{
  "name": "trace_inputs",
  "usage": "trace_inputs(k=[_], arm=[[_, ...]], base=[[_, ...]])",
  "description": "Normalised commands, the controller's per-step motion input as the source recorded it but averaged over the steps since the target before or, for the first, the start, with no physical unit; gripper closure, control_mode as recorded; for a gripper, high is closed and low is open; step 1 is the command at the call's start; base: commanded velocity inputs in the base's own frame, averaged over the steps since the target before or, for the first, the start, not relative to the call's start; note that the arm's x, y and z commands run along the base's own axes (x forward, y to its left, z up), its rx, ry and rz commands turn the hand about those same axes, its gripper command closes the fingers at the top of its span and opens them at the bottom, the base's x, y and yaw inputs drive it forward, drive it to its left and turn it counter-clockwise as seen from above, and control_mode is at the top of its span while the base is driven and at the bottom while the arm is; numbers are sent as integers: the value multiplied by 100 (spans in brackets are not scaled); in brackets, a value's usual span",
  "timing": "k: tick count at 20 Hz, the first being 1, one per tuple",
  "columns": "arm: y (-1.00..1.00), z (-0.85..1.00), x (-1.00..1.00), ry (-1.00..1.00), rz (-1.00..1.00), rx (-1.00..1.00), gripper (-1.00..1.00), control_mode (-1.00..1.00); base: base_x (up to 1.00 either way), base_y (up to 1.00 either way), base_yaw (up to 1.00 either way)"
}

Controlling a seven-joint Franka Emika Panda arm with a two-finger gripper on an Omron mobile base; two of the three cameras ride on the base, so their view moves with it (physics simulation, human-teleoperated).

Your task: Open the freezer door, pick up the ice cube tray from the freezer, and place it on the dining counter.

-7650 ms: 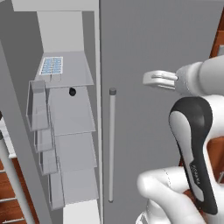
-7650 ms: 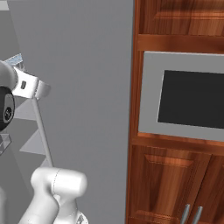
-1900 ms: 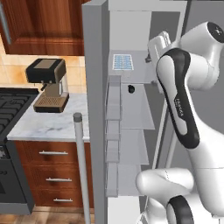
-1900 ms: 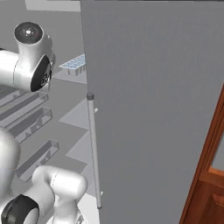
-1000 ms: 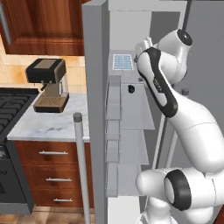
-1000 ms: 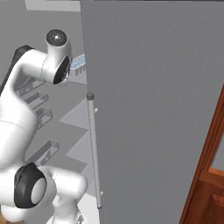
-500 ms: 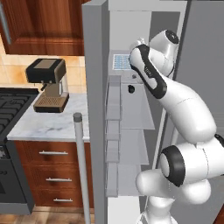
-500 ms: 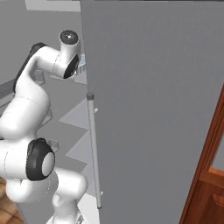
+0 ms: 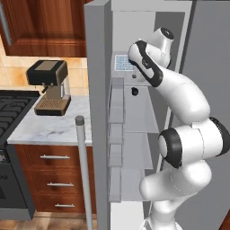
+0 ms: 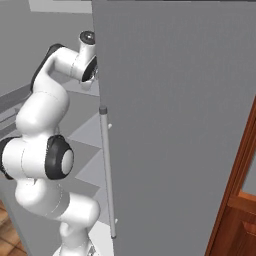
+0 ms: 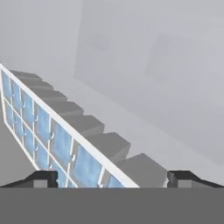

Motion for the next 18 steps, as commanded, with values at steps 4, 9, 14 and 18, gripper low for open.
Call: trace_inputs(k=[4, 9, 14, 18], arm=[[0, -37, 22, 0, 0, 0, -100, -100], [0, -24, 18, 0, 0, 0, 100, -100], [0, -3, 4, 0, 0, 0, 100, -100], [0, 4, -4, -13, 0, 0, 100, -100]], base=[[0, 0, 0], [0, 0, 0], [0, 0, 0], [0, 0, 0]])
